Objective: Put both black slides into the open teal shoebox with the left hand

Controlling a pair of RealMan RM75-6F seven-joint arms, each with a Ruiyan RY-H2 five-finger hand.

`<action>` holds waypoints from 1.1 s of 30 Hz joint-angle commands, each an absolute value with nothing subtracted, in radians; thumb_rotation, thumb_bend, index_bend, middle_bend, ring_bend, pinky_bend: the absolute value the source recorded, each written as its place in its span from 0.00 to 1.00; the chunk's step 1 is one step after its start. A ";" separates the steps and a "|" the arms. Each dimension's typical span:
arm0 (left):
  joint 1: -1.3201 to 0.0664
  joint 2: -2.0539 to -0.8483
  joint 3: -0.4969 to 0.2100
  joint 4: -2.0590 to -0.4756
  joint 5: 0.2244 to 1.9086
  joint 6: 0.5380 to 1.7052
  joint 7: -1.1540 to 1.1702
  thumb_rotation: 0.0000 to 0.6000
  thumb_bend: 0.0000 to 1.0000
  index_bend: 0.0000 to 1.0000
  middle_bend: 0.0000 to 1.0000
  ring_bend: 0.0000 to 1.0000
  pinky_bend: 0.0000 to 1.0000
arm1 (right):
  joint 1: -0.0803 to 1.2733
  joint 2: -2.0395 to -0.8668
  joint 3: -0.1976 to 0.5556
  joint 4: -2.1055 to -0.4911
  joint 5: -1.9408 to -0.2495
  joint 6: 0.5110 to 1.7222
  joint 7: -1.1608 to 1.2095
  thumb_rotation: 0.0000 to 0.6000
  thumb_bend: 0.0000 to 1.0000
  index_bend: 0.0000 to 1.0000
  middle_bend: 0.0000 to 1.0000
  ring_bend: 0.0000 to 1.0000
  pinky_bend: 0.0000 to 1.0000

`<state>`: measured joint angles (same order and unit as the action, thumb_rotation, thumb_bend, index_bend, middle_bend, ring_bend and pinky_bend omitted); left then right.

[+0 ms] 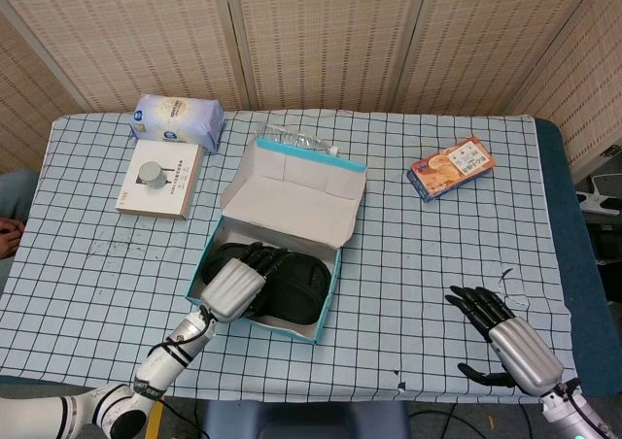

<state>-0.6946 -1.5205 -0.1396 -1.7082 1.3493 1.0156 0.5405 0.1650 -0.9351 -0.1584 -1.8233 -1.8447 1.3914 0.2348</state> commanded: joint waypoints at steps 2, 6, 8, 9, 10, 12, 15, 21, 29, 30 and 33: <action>-0.722 -1.518 -0.138 -1.716 1.287 0.972 0.607 1.00 0.49 0.00 0.04 0.18 0.09 | 0.167 -0.938 -0.159 -1.816 -1.840 1.386 0.243 0.98 0.16 0.00 0.00 0.00 0.00; -0.739 -1.502 -0.132 -1.741 1.207 0.950 0.684 1.00 0.49 0.00 0.06 0.26 0.08 | 0.169 -0.942 -0.158 -1.807 -1.836 1.386 0.252 0.98 0.16 0.00 0.00 0.00 0.00; -0.748 -1.500 -0.130 -1.749 1.178 0.950 0.717 1.00 0.49 0.00 0.06 0.25 0.07 | 0.170 -0.945 -0.158 -1.803 -1.835 1.386 0.257 0.98 0.16 0.00 0.00 0.00 0.00; -0.752 -1.499 -0.128 -1.754 1.165 0.948 0.726 1.00 0.49 0.00 0.05 0.24 0.07 | 0.170 -0.946 -0.158 -1.801 -1.836 1.385 0.258 0.98 0.16 0.00 0.00 0.00 0.00; -0.756 -1.498 -0.126 -1.758 1.149 0.944 0.736 1.00 0.49 0.00 0.05 0.23 0.07 | 0.171 -0.947 -0.158 -1.800 -1.837 1.385 0.259 0.98 0.16 0.00 0.00 0.00 0.00; -0.771 -1.494 -0.122 -1.765 1.116 0.934 0.767 1.00 0.49 0.00 0.06 0.23 0.06 | 0.172 -0.949 -0.160 -1.797 -1.839 1.384 0.260 0.98 0.16 0.00 0.00 0.00 0.00; -0.793 -1.496 -0.120 -1.770 1.077 0.927 0.796 1.00 0.49 0.00 0.07 0.21 0.06 | 0.172 -0.951 -0.162 -1.793 -1.836 1.381 0.264 0.98 0.16 0.00 0.00 0.00 0.00; -0.806 -1.506 -0.114 -1.760 1.135 0.953 0.765 1.00 0.49 0.00 0.05 0.06 0.05 | 0.172 -0.951 -0.161 -1.787 -1.827 1.379 0.268 0.98 0.16 0.00 0.00 0.00 0.00; -0.827 -1.490 -0.086 -1.762 1.070 0.946 0.822 1.00 0.50 0.10 0.17 0.18 0.04 | 0.174 -0.954 -0.163 -1.784 -1.832 1.382 0.272 0.98 0.16 0.00 0.00 0.00 0.00; -0.830 -1.490 -0.084 -1.763 1.055 0.948 0.834 1.00 0.50 0.11 0.18 0.19 0.04 | 0.173 -0.954 -0.163 -1.784 -1.832 1.382 0.272 0.98 0.16 0.00 0.00 0.00 0.00; -0.842 -1.490 -0.079 -1.771 1.019 0.953 0.863 1.00 0.49 0.16 0.22 0.22 0.04 | 0.174 -0.954 -0.166 -1.783 -1.835 1.381 0.275 0.98 0.16 0.00 0.00 0.00 0.00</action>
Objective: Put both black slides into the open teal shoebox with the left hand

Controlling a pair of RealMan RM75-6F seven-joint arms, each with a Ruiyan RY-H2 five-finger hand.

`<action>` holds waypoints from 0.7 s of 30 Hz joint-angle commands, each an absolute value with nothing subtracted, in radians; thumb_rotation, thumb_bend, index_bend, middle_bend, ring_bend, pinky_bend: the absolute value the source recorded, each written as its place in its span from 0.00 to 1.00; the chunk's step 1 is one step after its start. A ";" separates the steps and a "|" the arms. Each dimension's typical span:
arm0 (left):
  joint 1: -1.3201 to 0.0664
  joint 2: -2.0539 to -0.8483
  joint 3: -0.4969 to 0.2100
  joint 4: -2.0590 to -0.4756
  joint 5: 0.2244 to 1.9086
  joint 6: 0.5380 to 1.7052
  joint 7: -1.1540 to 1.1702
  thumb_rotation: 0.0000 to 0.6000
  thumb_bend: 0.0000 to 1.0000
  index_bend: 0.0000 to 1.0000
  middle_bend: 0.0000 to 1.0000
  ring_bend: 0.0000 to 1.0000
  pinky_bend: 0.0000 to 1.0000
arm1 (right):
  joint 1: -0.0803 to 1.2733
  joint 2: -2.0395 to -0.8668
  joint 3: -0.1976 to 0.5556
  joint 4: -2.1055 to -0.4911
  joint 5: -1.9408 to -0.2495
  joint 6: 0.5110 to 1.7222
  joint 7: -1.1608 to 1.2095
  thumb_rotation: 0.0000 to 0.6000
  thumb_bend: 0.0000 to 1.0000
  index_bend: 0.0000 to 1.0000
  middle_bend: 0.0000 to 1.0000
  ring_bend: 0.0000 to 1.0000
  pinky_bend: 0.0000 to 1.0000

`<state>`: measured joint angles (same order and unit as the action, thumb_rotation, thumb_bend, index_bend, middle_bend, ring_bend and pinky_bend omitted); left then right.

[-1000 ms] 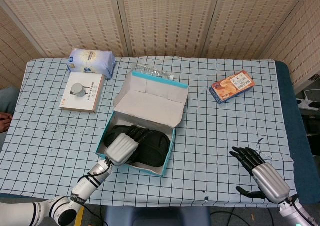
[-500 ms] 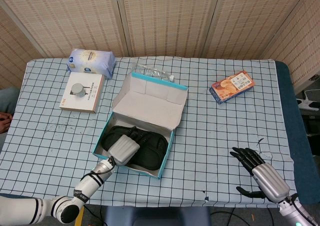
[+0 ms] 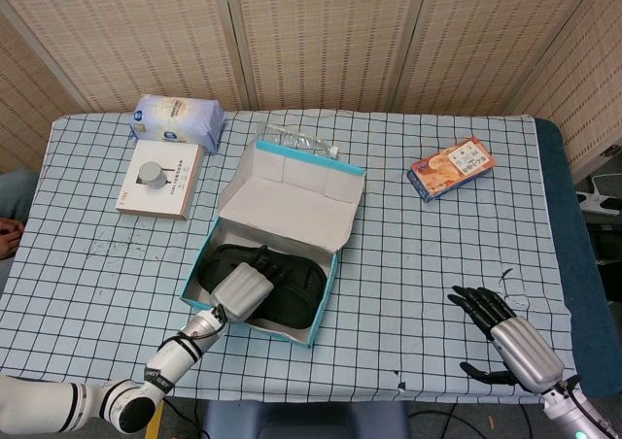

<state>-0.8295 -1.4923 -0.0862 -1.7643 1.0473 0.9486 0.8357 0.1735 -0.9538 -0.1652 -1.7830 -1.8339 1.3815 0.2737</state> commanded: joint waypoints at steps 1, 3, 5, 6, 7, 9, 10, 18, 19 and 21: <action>-0.845 -1.490 -0.077 -1.775 1.015 0.956 0.868 1.00 0.50 0.17 0.24 0.23 0.04 | 0.174 -0.953 -0.167 -1.783 -1.835 1.381 0.275 0.98 0.16 0.00 0.00 0.00 0.00; -0.849 -1.489 -0.072 -1.783 1.019 0.966 0.874 1.00 0.50 0.24 0.33 0.29 0.05 | 0.174 -0.952 -0.167 -1.782 -1.835 1.382 0.278 0.98 0.16 0.00 0.00 0.00 0.00; -0.846 -1.490 -0.065 -1.785 1.044 0.986 0.871 1.00 0.50 0.31 0.42 0.35 0.06 | 0.174 -0.951 -0.167 -1.781 -1.835 1.385 0.280 0.98 0.16 0.00 0.00 0.00 0.00; -0.842 -1.493 -0.061 -1.781 1.065 1.000 0.869 1.00 0.50 0.35 0.47 0.38 0.08 | 0.174 -0.951 -0.167 -1.780 -1.835 1.385 0.282 0.98 0.16 0.00 0.00 0.00 0.00; -0.837 -1.497 -0.056 -1.776 1.092 1.017 0.865 1.00 0.50 0.37 0.49 0.40 0.09 | 0.175 -0.952 -0.168 -1.779 -1.836 1.384 0.283 0.98 0.16 0.00 0.00 0.00 0.00; -0.820 -1.510 -0.042 -1.758 1.167 1.063 0.846 1.00 0.50 0.41 0.55 0.44 0.13 | 0.177 -0.952 -0.170 -1.778 -1.837 1.379 0.284 0.98 0.16 0.00 0.00 0.00 0.00; -0.812 -1.517 -0.037 -1.748 1.201 1.085 0.836 1.00 0.50 0.42 0.55 0.45 0.14 | 0.178 -0.952 -0.170 -1.778 -1.837 1.377 0.284 0.98 0.16 0.00 0.00 0.00 0.00; -0.753 -1.545 -0.009 -1.668 1.389 1.210 0.754 1.00 0.50 0.48 0.61 0.50 0.24 | 0.176 -0.949 -0.174 -1.781 -1.843 1.383 0.285 0.98 0.16 0.00 0.00 0.00 0.00; -0.744 -1.546 -0.005 -1.659 1.408 1.226 0.747 1.00 0.50 0.49 0.61 0.51 0.25 | 0.176 -0.948 -0.175 -1.782 -1.844 1.383 0.285 0.98 0.16 0.00 0.00 0.00 0.00; -0.720 -1.551 0.007 -1.643 1.449 1.266 0.723 1.00 0.50 0.51 0.63 0.53 0.27 | 0.175 -0.947 -0.174 -1.783 -1.842 1.385 0.284 0.98 0.16 0.00 0.00 0.00 0.00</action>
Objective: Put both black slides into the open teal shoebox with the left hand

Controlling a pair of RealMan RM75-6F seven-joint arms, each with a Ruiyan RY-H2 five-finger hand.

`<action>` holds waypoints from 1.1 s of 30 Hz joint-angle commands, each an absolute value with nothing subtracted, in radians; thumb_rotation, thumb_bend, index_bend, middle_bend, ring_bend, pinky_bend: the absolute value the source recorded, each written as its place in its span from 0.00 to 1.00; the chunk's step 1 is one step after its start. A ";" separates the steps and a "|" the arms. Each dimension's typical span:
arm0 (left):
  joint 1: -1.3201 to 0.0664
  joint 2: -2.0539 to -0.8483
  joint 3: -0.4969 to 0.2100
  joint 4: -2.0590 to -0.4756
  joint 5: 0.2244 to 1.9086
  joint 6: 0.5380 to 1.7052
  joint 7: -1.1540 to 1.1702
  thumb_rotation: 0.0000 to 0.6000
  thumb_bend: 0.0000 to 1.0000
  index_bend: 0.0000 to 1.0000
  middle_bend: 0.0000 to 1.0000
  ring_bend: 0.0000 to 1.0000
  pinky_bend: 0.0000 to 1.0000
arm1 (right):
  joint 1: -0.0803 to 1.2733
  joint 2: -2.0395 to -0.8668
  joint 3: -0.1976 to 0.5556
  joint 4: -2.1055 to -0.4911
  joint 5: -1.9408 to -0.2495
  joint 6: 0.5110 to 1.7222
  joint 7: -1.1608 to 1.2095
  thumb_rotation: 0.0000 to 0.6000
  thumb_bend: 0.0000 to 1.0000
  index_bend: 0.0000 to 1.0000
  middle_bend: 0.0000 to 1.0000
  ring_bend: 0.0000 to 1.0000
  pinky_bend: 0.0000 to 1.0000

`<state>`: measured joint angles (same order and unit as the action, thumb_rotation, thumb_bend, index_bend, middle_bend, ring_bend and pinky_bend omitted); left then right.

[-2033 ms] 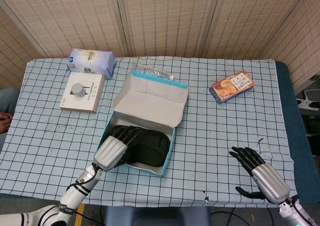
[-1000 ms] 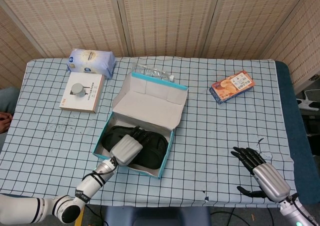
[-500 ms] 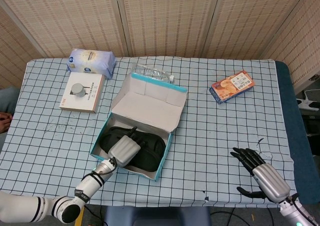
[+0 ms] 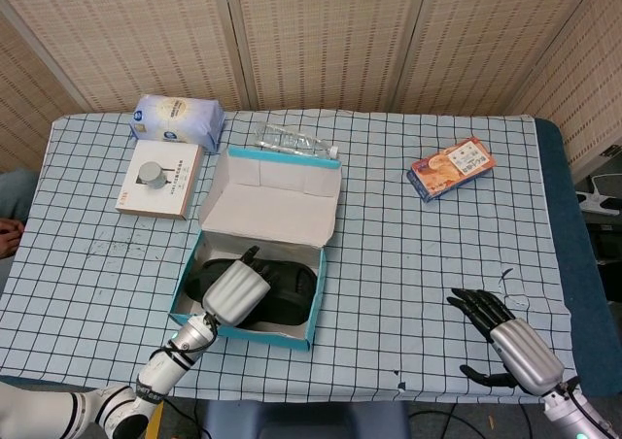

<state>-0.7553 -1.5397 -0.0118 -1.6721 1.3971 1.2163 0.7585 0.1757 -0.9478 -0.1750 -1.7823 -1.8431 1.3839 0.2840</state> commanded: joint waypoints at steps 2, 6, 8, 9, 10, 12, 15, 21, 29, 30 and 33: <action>-0.694 -1.556 0.025 -1.626 1.480 1.295 0.695 1.00 0.50 0.53 0.64 0.54 0.29 | 0.175 -0.946 -0.173 -1.785 -1.841 1.387 0.284 0.98 0.16 0.00 0.00 0.00 0.00; -0.642 -1.595 0.057 -1.568 1.525 1.343 0.641 1.00 0.49 0.57 0.67 0.56 0.33 | 0.175 -0.947 -0.173 -1.790 -1.847 1.391 0.279 0.98 0.16 0.00 0.00 0.00 0.00; -0.621 -1.617 0.071 -1.535 1.538 1.349 0.611 1.00 0.48 0.58 0.68 0.58 0.34 | 0.175 -0.946 -0.175 -1.795 -1.851 1.391 0.276 0.98 0.16 0.00 0.00 0.00 0.00; -0.614 -1.624 0.076 -1.521 1.545 1.351 0.603 1.00 0.48 0.59 0.69 0.58 0.35 | 0.174 -0.945 -0.176 -1.797 -1.853 1.392 0.275 0.98 0.16 0.00 0.00 0.00 0.00; -0.608 -1.631 0.081 -1.506 1.550 1.349 0.598 1.00 0.49 0.59 0.69 0.58 0.35 | 0.173 -0.943 -0.176 -1.798 -1.853 1.395 0.273 0.98 0.16 0.00 0.00 0.00 0.00; -0.593 -1.642 0.092 -1.479 1.555 1.344 0.585 1.00 0.49 0.60 0.69 0.59 0.36 | 0.170 -0.938 -0.177 -1.802 -1.855 1.401 0.272 0.98 0.16 0.00 0.00 0.00 0.00; -0.575 -1.662 0.096 -1.436 1.577 1.358 0.569 1.00 0.49 0.60 0.70 0.59 0.36 | 0.169 -0.933 -0.177 -1.806 -1.855 1.403 0.269 0.98 0.16 0.00 0.00 0.00 0.00; -0.554 -1.691 0.096 -1.384 1.629 1.400 0.511 1.00 0.48 0.62 0.71 0.60 0.39 | 0.171 -0.930 -0.178 -1.813 -1.857 1.398 0.263 0.98 0.16 0.00 0.00 0.00 0.00; -0.524 -1.696 0.108 -1.380 1.737 1.466 0.522 1.00 0.48 0.63 0.72 0.61 0.40 | 0.173 -0.930 -0.176 -1.818 -1.859 1.399 0.264 0.98 0.16 0.00 0.00 0.00 0.00; -0.517 -1.697 0.111 -1.379 1.743 1.471 0.519 1.00 0.48 0.64 0.72 0.62 0.41 | 0.173 -0.930 -0.176 -1.819 -1.860 1.399 0.264 0.98 0.16 0.00 0.00 0.00 0.00; -0.496 -1.710 0.113 -1.358 1.756 1.492 0.488 1.00 0.48 0.65 0.73 0.62 0.41 | 0.171 -0.926 -0.175 -1.821 -1.860 1.405 0.262 0.98 0.16 0.00 0.00 0.00 0.00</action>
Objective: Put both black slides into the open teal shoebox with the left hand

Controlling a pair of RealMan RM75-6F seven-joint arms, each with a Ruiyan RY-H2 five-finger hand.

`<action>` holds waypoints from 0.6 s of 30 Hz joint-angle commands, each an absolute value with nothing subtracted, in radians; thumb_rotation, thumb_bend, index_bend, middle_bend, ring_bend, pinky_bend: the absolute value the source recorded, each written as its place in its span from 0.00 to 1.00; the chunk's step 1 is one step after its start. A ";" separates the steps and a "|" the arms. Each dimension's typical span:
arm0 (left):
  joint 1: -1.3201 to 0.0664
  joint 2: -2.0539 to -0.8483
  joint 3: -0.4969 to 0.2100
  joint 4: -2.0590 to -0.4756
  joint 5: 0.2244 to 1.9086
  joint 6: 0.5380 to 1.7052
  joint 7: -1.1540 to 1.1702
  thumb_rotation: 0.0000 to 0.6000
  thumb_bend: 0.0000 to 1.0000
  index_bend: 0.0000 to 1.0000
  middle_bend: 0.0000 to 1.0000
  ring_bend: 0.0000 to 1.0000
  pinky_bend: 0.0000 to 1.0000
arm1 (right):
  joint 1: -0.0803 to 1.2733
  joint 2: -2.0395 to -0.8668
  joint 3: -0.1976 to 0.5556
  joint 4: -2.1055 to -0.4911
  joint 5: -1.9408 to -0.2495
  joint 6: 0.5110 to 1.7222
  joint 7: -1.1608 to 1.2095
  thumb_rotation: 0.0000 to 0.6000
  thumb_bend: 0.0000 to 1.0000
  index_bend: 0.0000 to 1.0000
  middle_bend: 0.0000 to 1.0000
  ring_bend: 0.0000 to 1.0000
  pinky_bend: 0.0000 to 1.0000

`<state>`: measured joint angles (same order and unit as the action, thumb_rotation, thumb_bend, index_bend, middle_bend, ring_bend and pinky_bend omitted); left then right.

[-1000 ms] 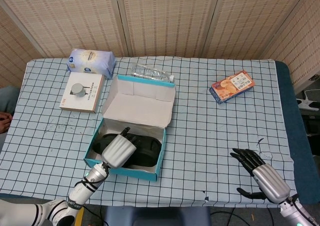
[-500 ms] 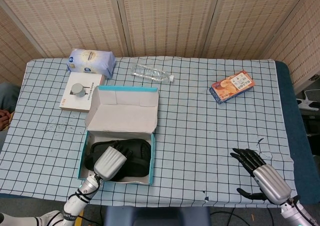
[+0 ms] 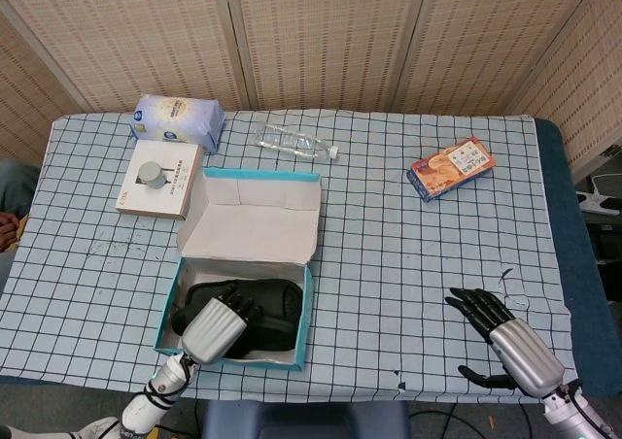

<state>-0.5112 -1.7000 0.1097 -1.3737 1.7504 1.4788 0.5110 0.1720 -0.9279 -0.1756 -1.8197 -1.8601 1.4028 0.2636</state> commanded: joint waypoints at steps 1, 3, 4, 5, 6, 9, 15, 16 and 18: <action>-0.490 -1.715 0.113 -1.349 1.755 1.495 0.472 1.00 0.48 0.65 0.73 0.63 0.42 | 0.170 -0.925 -0.175 -1.822 -1.860 1.408 0.262 0.98 0.16 0.00 0.00 0.00 0.00; -0.475 -1.729 0.113 -1.318 1.755 1.505 0.432 1.00 0.48 0.66 0.75 0.63 0.42 | 0.167 -0.922 -0.175 -1.826 -1.861 1.413 0.258 0.98 0.16 0.00 0.00 0.00 0.00; -0.467 -1.737 0.113 -1.302 1.754 1.510 0.416 1.00 0.48 0.67 0.75 0.64 0.42 | 0.166 -0.920 -0.175 -1.828 -1.862 1.414 0.256 0.98 0.16 0.00 0.00 0.00 0.00; -0.459 -1.747 0.116 -1.279 1.756 1.515 0.392 1.00 0.48 0.68 0.76 0.64 0.42 | 0.165 -0.918 -0.174 -1.831 -1.861 1.416 0.253 0.98 0.16 0.00 0.00 0.00 0.00; -0.453 -1.755 0.118 -1.263 1.758 1.520 0.374 1.00 0.48 0.68 0.76 0.64 0.43 | 0.164 -0.916 -0.174 -1.833 -1.860 1.416 0.249 0.98 0.16 0.00 0.00 0.00 0.00; -0.437 -1.780 0.124 -1.204 1.775 1.537 0.331 1.00 0.48 0.70 0.78 0.65 0.43 | 0.164 -0.914 -0.172 -1.843 -1.859 1.414 0.238 0.98 0.16 0.00 0.00 0.00 0.00; -0.425 -1.811 0.136 -1.131 1.816 1.548 0.308 1.00 0.48 0.70 0.78 0.65 0.44 | 0.163 -0.913 -0.172 -1.861 -1.864 1.411 0.220 0.97 0.16 0.00 0.00 0.00 0.00; -0.423 -1.814 0.137 -1.122 1.824 1.552 0.311 1.00 0.48 0.70 0.78 0.65 0.44 | 0.163 -0.912 -0.171 -1.863 -1.863 1.411 0.218 0.97 0.16 0.00 0.00 0.00 0.00; -0.420 -1.817 0.139 -1.112 1.834 1.556 0.313 1.00 0.48 0.70 0.78 0.65 0.44 | 0.161 -0.912 -0.171 -1.866 -1.863 1.412 0.215 0.97 0.16 0.00 0.00 0.00 0.00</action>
<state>-0.4222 -1.8148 0.1371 -1.1156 1.8309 1.5533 0.3123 0.1617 -0.9118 -0.1708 -1.8657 -1.8629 1.4117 0.2158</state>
